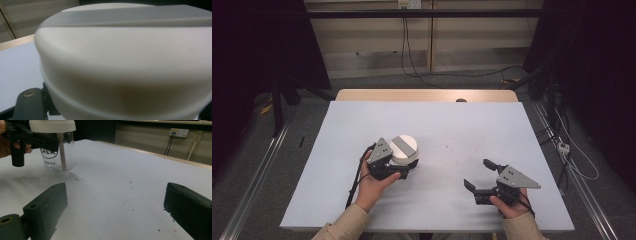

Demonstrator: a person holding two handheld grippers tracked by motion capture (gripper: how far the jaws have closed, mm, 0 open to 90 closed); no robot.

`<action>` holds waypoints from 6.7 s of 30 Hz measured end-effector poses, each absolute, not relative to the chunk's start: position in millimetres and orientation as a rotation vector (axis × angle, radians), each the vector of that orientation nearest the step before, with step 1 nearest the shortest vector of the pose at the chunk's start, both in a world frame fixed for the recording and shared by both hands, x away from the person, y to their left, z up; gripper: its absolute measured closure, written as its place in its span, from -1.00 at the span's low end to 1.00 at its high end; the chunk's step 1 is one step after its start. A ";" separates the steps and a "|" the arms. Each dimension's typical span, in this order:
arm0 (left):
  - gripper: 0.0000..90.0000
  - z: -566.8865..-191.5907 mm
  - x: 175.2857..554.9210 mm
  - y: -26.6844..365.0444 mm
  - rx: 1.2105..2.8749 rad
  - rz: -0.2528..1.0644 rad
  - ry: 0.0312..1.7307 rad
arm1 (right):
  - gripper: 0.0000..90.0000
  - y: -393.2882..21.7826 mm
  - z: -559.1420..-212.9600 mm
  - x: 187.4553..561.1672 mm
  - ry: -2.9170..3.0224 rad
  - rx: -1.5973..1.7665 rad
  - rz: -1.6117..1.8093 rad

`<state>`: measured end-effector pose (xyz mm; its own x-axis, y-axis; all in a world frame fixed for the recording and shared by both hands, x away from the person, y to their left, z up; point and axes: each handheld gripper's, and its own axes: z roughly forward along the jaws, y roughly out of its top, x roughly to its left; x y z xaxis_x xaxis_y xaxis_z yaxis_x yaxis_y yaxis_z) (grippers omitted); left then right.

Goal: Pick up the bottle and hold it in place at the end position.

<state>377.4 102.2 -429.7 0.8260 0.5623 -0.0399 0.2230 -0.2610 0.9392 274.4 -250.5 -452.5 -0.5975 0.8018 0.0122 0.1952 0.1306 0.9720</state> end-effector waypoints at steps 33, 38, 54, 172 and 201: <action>-0.59 -429.6 406.0 73.8 1.840 0.336 0.579 | -0.91 -251.1 -452.4 274.3 1.883 0.959 1.501; -0.59 -427.3 410.1 70.3 1.834 0.333 0.583 | -0.91 -251.6 -452.5 274.4 1.882 0.961 1.499; -0.59 -432.2 422.0 65.2 1.836 0.335 0.602 | -0.91 -252.1 -452.9 274.6 1.883 0.965 1.501; -0.59 -456.7 456.6 38.3 1.844 0.410 0.593 | -0.91 -242.0 -453.0 288.5 1.897 0.986 1.472; -0.59 -458.6 457.0 38.7 1.848 0.393 0.604 | -0.61 -200.0 -424.4 337.8 1.904 1.067 1.476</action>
<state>457.0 38.7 -458.6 0.8149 0.5792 -0.0205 0.2161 -0.2709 0.9380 337.8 -200.0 -424.4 -0.5666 0.8207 0.0743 0.2765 0.1044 0.9553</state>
